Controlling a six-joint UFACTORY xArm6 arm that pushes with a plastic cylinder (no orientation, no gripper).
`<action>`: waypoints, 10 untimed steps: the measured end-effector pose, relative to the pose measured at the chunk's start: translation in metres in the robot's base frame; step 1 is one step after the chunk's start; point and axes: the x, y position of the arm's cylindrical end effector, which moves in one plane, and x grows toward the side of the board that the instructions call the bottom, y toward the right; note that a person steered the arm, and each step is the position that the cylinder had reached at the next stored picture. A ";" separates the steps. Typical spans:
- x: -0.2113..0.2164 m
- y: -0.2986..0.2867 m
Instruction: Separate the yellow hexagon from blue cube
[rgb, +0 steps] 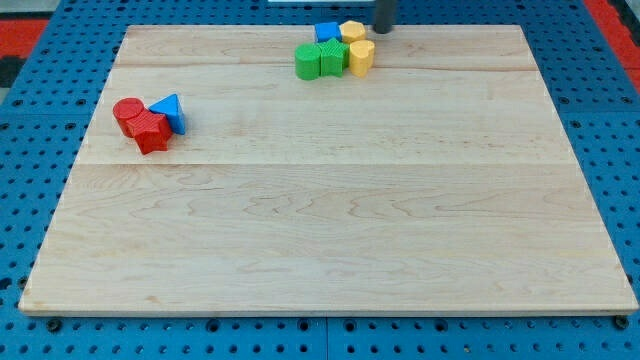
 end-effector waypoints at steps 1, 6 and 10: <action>-0.001 0.025; 0.002 -0.042; 0.002 -0.067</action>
